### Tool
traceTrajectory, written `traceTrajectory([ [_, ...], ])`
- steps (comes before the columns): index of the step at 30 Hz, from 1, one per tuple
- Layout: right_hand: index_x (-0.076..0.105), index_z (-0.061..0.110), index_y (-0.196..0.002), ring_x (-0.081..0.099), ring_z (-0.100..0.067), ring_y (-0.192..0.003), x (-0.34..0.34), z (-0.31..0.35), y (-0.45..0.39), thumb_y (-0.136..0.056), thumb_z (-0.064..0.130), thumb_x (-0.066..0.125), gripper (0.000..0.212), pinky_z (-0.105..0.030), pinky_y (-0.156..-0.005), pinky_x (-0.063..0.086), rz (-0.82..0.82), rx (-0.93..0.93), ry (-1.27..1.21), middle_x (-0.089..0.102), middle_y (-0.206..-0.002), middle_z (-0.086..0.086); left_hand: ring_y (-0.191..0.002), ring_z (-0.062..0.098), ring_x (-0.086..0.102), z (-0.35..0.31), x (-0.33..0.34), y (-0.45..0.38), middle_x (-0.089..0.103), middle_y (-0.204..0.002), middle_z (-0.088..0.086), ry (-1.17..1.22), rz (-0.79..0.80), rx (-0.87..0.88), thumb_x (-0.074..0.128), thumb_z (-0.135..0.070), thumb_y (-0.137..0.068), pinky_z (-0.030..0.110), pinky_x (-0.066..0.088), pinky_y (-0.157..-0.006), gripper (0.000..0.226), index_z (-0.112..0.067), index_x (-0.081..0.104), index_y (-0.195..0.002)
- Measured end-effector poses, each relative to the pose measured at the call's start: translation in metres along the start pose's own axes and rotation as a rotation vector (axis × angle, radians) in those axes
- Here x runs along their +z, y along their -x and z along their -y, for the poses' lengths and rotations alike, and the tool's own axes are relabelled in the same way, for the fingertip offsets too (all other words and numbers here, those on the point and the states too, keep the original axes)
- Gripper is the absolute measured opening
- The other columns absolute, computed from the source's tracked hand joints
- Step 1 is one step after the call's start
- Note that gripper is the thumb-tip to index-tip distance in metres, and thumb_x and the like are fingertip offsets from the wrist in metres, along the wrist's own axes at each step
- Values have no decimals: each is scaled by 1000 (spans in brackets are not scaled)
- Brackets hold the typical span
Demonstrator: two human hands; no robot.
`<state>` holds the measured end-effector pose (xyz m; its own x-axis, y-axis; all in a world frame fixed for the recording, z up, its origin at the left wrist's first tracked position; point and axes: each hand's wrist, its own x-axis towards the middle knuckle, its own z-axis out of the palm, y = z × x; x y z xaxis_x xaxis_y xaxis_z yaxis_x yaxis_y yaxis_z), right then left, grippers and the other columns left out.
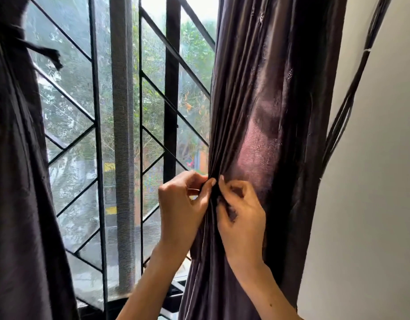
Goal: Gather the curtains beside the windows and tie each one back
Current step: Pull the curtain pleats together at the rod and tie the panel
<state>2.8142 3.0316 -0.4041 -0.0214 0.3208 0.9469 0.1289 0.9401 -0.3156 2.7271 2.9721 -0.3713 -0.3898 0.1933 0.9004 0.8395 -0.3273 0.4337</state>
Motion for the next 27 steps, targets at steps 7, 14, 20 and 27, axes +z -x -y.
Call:
traceTrajectory([
  [7, 67, 17, -119, 51, -3, -73, -6, 2, -1, -77, 22, 45, 48, -19, -66, 44, 129, 67, -143, 52, -97, 8, -47, -9, 49, -9, -4, 1, 53, -48, -18, 95, 35, -45, 73, -18, -81, 3, 29, -50, 17, -15, 67, -66],
  [14, 70, 23, -113, 50, -12, -115, -20, -1, -10, -83, 34, 59, 34, -33, -98, 45, 41, 42, -72, 47, -122, 5, -47, 0, 51, -7, 1, -5, 62, -53, -7, 103, 11, -152, 77, -20, -77, 18, 40, -51, 19, -12, 67, -64],
  [20, 47, 15, -134, 53, -2, -119, -28, -17, -36, -67, 30, 81, 77, -22, -102, 43, -143, 385, -308, 57, -124, 13, -51, -2, 57, -6, 2, -4, 64, -56, -9, 100, -5, -165, 78, -19, -76, 14, 44, -55, 15, -13, 68, -66],
  [27, 72, 6, -96, 63, -16, -84, -27, -15, -19, -72, -8, 73, 28, -32, -77, 54, -231, 95, 64, 61, -92, 0, -53, 8, 62, -10, 11, 3, 62, -56, -5, 38, -5, -66, 77, -19, -76, 30, 50, -56, 19, -17, 63, -64],
])
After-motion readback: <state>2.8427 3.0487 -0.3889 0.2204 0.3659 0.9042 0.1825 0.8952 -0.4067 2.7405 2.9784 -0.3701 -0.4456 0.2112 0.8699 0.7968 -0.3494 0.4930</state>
